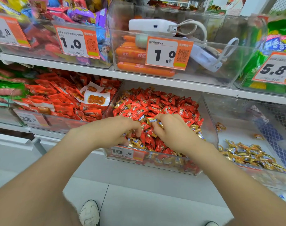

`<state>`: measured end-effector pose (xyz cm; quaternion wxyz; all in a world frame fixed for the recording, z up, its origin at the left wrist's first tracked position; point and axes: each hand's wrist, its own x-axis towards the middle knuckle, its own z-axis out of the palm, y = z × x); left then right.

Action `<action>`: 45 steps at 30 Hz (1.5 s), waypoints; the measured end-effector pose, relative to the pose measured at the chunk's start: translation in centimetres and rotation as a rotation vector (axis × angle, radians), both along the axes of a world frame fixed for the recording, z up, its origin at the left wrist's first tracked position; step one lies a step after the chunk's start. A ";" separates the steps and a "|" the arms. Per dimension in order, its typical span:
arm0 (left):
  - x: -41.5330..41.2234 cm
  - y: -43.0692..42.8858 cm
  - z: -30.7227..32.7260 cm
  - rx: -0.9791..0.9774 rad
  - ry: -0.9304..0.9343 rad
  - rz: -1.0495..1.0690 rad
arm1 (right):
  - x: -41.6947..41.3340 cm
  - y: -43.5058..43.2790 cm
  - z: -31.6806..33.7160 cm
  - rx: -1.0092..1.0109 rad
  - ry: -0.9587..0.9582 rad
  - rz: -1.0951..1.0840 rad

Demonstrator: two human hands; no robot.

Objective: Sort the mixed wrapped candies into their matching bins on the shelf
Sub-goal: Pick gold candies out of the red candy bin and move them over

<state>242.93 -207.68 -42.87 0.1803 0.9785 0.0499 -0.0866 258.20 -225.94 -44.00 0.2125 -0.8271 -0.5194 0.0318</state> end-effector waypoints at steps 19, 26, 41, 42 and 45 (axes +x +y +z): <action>2.1 -1.6 -1.1 0.118 -0.093 -0.047 | 1.2 -1.9 1.5 -0.035 -0.050 0.043; 1.3 -2.2 -0.1 -0.009 -0.205 0.074 | 3.3 -3.9 2.2 -0.185 -0.024 0.151; 3.0 -1.7 -1.1 0.055 0.094 -0.057 | 2.1 -1.6 -0.5 -0.394 0.035 0.372; 3.2 -1.8 -1.1 0.077 0.106 -0.052 | 2.0 -1.4 -0.5 -0.403 0.016 0.372; 3.4 -2.1 -0.9 0.098 0.132 -0.040 | 1.5 -0.9 -0.1 -0.438 -0.017 0.402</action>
